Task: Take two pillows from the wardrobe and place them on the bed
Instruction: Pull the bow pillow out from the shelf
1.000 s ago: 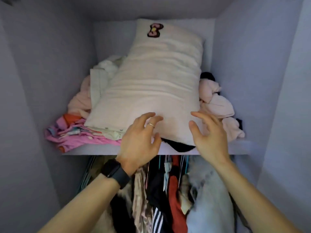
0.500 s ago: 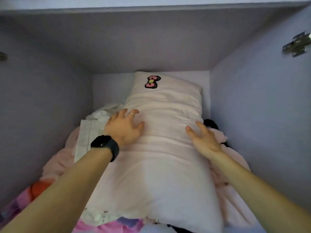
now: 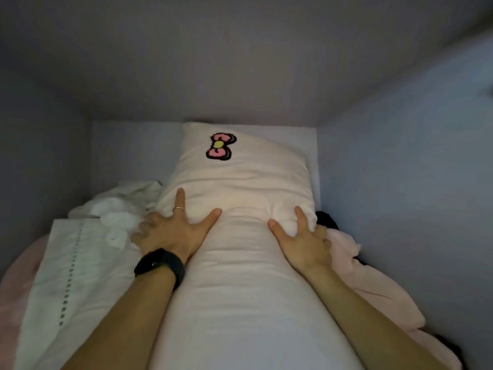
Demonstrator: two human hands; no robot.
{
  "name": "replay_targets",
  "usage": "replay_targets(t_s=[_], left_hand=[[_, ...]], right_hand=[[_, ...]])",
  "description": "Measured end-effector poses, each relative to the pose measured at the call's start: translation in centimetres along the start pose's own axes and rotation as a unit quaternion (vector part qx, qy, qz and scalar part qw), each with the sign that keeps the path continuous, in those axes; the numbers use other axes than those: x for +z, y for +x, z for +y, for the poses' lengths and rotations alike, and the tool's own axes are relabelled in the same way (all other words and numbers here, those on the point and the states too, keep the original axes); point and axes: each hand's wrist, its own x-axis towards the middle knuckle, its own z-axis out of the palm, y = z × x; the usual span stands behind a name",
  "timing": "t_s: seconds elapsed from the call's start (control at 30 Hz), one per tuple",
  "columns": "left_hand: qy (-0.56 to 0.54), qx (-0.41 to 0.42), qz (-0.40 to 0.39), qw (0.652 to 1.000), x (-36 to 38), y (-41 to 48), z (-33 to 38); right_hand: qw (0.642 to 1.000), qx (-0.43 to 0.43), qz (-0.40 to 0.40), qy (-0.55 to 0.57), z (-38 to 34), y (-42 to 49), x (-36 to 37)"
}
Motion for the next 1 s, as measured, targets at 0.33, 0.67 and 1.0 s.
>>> replay_targets(t_s=[0.33,0.67,1.0], left_hand=[[-0.091,0.151,0.121,0.977,-1.9,-0.5,-0.1],[-0.297,0.185,0.192,0.917,-6.5,-9.9,2.1],[-0.531,0.153,0.046,0.832,-0.2,-31.7,7.0]], right_hand=[[0.979,-0.121,0.119,-0.108,-2.3,-2.6,-2.9],[0.938,-0.168,0.235,-0.193,-3.4,-12.6,-15.8],[0.845,-0.204,0.3,-0.393,3.9,-29.7,-28.6]])
